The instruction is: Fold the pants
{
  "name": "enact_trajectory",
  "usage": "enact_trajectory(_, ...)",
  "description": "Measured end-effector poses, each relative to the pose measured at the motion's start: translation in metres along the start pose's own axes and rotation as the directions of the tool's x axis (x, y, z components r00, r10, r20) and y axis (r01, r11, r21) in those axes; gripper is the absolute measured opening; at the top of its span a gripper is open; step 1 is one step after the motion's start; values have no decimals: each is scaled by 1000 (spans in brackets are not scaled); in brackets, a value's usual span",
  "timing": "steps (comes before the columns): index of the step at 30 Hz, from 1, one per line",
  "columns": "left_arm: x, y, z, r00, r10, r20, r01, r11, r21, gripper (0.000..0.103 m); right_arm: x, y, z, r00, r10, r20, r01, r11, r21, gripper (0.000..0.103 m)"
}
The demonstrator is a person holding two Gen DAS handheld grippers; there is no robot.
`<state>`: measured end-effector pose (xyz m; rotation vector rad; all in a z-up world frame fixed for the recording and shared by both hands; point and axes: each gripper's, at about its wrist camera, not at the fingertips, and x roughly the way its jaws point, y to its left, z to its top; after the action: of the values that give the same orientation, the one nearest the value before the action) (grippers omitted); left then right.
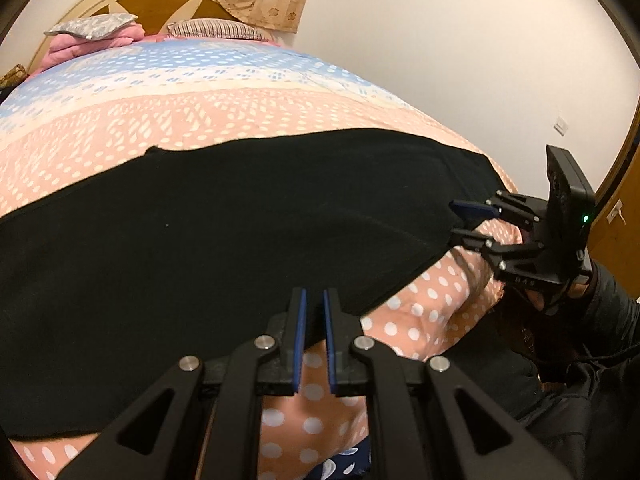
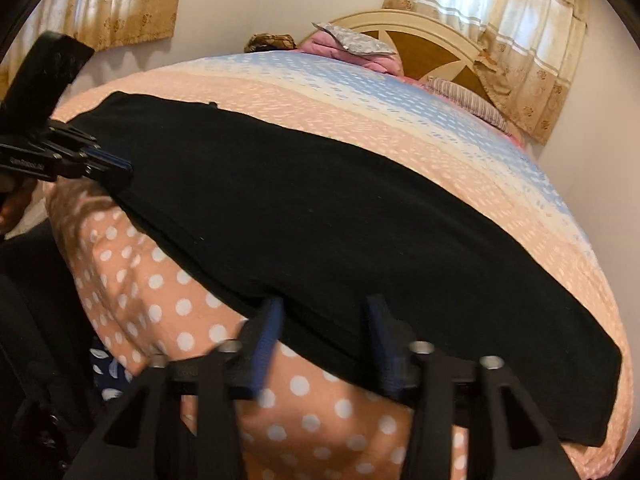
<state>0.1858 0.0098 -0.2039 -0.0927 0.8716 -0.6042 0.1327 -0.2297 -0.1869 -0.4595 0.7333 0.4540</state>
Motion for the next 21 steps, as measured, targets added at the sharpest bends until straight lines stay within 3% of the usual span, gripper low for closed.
enact_trajectory(2, -2, 4, -1, 1000, -4, 5, 4, 1000, -12, 11, -4, -3, 3, 1000, -3, -10, 4, 1000, 28, 7)
enact_trajectory(3, -4, 4, -4, 1000, -5, 7, 5, 1000, -15, 11, -8, -7, 6, 1000, 7, -8, -7, 999, 47, 6)
enact_trajectory(9, -16, 8, -5, 1000, 0, 22, 0, 1000, -13, 11, -33, -5, 4, 999, 36, 11, -37, 998, 56, 4)
enact_trajectory(13, -19, 10, -3, 999, 1, 32, -1, 1000, -13, 11, -24, 0, -6, 999, 40, -15, -39, 998, 44, 4)
enact_trajectory(16, -18, 10, -3, 999, -12, 29, 12, 1000, -17, 11, -8, 3, -13, 999, -29, -28, 30, 999, 20, 5)
enact_trajectory(17, -17, 10, -4, 1000, -10, 25, 10, 1000, -14, 11, -8, 5, -13, 999, -45, -7, 45, 999, 5, 7)
enact_trajectory(19, -17, 8, -4, 1000, -2, 22, 2, 1000, -3, 11, -9, 7, -6, 996, -88, 14, 89, 995, -37, 23)
enact_trajectory(20, -17, 9, -4, 1000, -4, 23, 4, 1000, -2, 11, -15, 13, -2, 995, -96, 33, 98, 993, -62, 39)
enact_trajectory(21, -18, 10, -4, 1000, -3, 26, 3, 1000, -4, 11, -21, 17, 2, 996, -70, 58, 74, 995, -65, 42)
